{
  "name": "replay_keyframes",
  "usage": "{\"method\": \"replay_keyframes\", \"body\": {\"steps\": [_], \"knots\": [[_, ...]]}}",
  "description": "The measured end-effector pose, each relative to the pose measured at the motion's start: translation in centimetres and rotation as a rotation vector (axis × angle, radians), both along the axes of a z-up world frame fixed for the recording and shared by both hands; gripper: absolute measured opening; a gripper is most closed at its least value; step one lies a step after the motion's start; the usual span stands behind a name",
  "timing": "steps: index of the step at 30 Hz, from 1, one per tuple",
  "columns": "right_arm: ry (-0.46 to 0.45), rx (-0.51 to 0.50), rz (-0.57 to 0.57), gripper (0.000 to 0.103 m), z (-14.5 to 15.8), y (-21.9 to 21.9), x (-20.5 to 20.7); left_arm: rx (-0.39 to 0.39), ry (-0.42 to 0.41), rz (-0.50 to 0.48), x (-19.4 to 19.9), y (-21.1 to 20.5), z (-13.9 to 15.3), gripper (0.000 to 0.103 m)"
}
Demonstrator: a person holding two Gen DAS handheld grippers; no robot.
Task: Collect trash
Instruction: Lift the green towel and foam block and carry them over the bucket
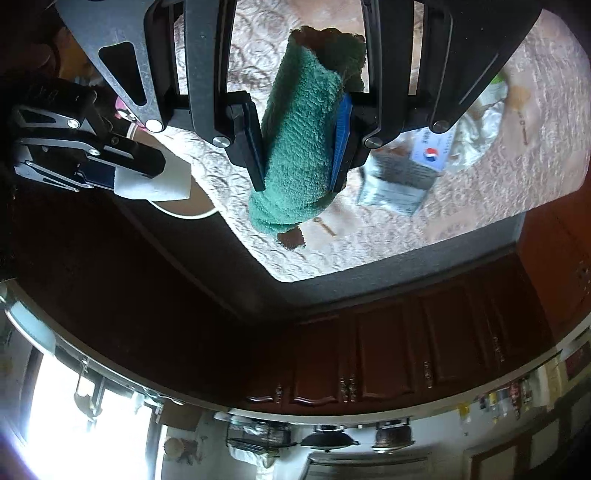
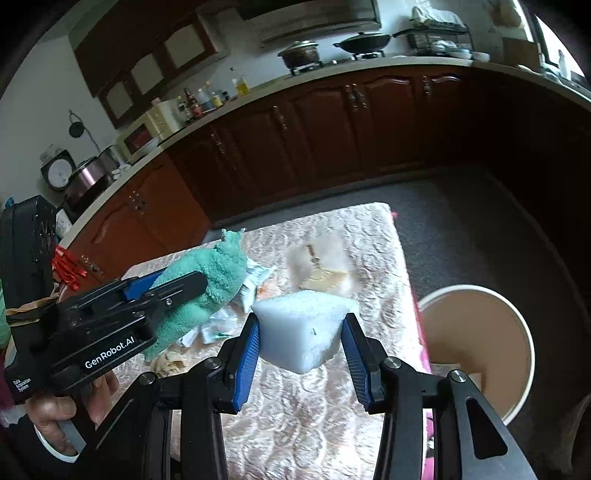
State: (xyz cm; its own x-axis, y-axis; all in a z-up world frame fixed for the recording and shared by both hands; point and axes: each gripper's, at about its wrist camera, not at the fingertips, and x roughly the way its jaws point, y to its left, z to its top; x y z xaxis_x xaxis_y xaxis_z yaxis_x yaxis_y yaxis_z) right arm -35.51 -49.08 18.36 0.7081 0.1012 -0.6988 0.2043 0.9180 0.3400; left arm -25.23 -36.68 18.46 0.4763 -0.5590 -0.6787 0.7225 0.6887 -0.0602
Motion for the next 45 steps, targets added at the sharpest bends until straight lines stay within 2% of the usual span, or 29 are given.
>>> {"method": "replay_keyframes", "body": {"steps": [12, 31, 37, 41, 45], "knots": [[0.029, -0.004, -0.11, 0.042, -0.9, -4.5, -2.8, 0.01, -0.007, -0.083, -1.8, -5.3, -0.3, 0.031], [0.083, 0.001, -0.238, 0.043, -2.7, -9.6, -5.6, 0.03, 0.043, -0.173, -3.5, -11.7, -2.1, 0.031], [0.126, -0.006, -0.286, 0.044, -4.3, -11.5, -6.4, 0.035, 0.153, -0.211, -3.0, -13.5, -4.1, 0.031], [0.185, 0.036, -0.33, 0.045, -6.8, -13.5, -6.9, 0.019, 0.288, -0.229, -2.3, -15.1, -6.0, 0.032], [0.239, 0.074, -0.358, 0.047, -9.4, -14.5, -7.0, -0.001, 0.37, -0.23, -2.1, -15.9, -7.4, 0.035]]}}
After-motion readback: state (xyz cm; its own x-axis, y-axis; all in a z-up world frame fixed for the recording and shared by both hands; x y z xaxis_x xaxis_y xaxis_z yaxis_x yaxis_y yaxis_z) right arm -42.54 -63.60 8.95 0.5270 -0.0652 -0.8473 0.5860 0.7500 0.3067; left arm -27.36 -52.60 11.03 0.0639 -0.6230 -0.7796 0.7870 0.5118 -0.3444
